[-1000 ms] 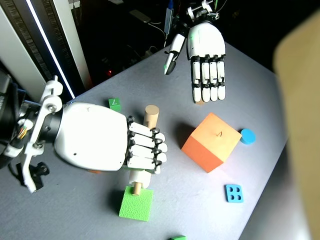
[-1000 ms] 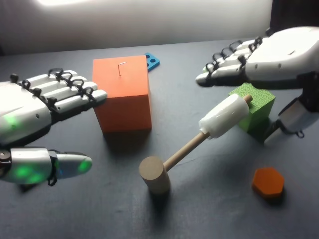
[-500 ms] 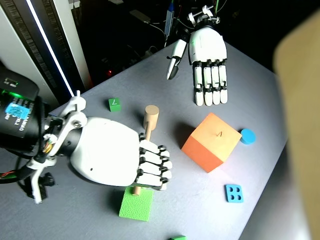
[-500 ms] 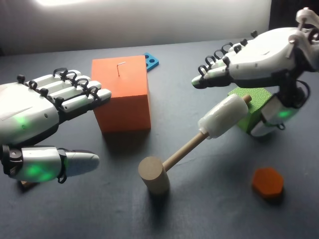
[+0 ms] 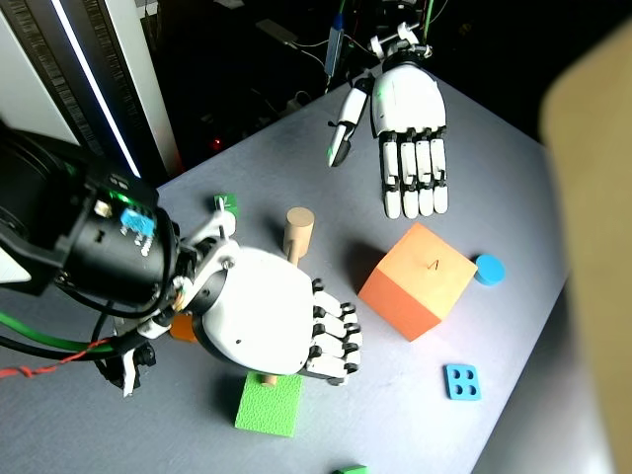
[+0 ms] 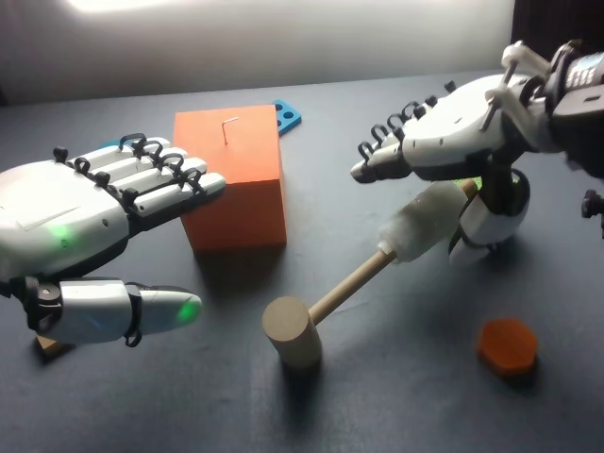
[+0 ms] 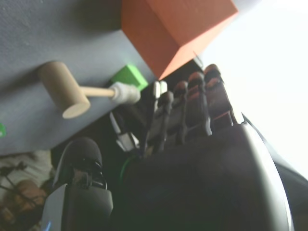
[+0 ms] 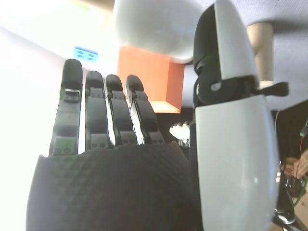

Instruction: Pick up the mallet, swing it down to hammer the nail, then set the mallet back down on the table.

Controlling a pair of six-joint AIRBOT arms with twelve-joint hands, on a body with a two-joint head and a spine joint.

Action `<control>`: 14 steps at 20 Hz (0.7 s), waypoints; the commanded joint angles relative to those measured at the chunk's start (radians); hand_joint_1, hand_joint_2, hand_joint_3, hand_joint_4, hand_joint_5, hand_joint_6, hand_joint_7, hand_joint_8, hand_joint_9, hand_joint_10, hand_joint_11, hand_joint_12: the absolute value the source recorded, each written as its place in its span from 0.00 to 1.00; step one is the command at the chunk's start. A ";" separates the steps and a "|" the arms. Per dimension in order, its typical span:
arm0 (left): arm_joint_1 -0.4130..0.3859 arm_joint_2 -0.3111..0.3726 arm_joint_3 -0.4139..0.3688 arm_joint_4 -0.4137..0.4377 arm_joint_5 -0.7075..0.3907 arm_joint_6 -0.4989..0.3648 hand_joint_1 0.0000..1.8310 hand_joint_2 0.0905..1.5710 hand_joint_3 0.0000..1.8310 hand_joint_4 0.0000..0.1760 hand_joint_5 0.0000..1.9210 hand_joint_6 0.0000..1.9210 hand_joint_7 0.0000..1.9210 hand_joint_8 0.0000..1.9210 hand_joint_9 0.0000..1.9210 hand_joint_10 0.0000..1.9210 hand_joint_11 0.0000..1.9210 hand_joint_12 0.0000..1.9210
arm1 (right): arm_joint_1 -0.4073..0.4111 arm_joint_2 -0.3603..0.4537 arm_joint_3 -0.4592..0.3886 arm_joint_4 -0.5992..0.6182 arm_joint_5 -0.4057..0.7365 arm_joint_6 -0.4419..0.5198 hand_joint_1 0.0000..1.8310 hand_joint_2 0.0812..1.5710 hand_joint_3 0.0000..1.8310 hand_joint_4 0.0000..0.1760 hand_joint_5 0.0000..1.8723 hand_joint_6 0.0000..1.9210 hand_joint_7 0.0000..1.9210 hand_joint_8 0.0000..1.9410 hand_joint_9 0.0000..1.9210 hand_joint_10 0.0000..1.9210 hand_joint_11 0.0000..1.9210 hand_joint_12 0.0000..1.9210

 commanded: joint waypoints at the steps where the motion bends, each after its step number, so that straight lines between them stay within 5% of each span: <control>1: -0.004 -0.003 0.009 -0.022 -0.113 0.008 0.00 0.77 0.00 0.00 0.00 0.00 0.00 0.00 0.00 0.00 0.00 0.00 | 0.002 -0.002 0.008 -0.009 0.100 0.001 0.57 0.59 0.00 0.00 0.04 0.00 0.03 0.00 0.04 0.00 0.00 0.29; 14: -0.003 -0.051 0.030 -0.094 -0.113 0.062 0.00 0.77 0.00 0.00 0.00 0.00 0.00 0.00 0.00 0.00 0.00 0.00 | -0.095 -0.112 0.102 -0.011 0.157 -0.007 0.60 0.57 0.00 0.00 0.05 0.00 0.02 0.00 0.05 0.00 0.00 0.32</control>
